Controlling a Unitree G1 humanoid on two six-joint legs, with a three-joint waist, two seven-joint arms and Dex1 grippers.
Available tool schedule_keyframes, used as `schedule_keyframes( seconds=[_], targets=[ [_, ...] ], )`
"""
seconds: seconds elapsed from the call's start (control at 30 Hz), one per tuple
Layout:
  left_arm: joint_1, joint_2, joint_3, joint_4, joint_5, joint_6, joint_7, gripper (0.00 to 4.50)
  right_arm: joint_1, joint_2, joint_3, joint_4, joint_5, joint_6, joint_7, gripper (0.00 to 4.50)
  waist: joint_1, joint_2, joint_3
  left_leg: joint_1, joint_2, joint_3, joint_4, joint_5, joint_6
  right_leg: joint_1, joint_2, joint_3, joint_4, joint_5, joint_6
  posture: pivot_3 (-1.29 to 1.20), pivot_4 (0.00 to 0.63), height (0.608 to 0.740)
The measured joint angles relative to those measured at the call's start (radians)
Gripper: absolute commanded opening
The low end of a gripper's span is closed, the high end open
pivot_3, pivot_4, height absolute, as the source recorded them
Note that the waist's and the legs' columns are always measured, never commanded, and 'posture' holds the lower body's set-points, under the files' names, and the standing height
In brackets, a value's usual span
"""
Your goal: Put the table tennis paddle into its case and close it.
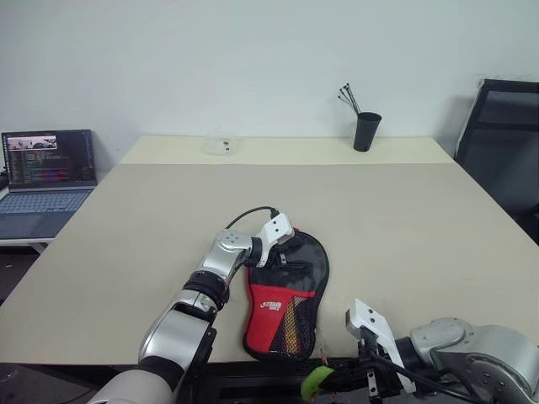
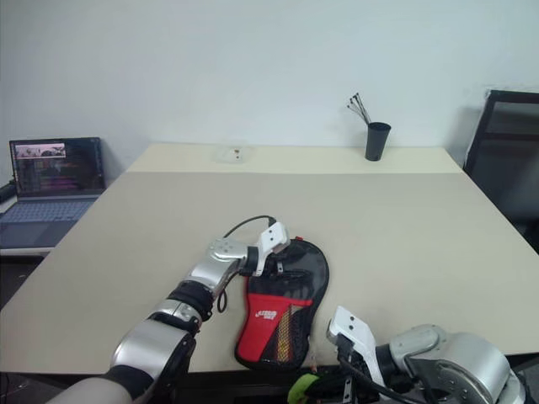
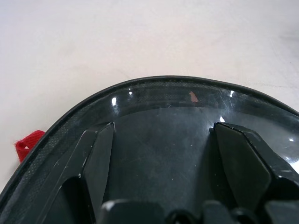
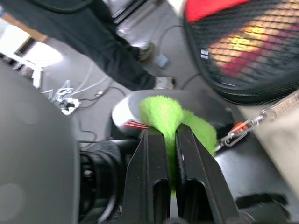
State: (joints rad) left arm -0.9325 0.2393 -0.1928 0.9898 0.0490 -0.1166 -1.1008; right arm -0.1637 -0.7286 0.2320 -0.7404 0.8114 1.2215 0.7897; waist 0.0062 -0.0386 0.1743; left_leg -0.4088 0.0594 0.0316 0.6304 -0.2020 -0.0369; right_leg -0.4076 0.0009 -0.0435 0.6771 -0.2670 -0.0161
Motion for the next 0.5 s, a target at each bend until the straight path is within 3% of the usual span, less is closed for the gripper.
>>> schedule_keyframes(
  seconds=[0.5],
  targets=[
    [-0.003, -0.002, 0.0, 0.002, 0.001, 0.001, 0.021, 3.73, 0.012, 0.024, 0.026, -0.016, 0.118, 0.003, -0.005, 0.02, -0.001, 0.0, 0.0, 0.0, 0.0, 0.0, 0.0, 0.0, 0.0, 0.001, 0.0, 0.0, -0.001, 0.0, 0.0, 0.0, 0.15, 0.74]
  ],
)
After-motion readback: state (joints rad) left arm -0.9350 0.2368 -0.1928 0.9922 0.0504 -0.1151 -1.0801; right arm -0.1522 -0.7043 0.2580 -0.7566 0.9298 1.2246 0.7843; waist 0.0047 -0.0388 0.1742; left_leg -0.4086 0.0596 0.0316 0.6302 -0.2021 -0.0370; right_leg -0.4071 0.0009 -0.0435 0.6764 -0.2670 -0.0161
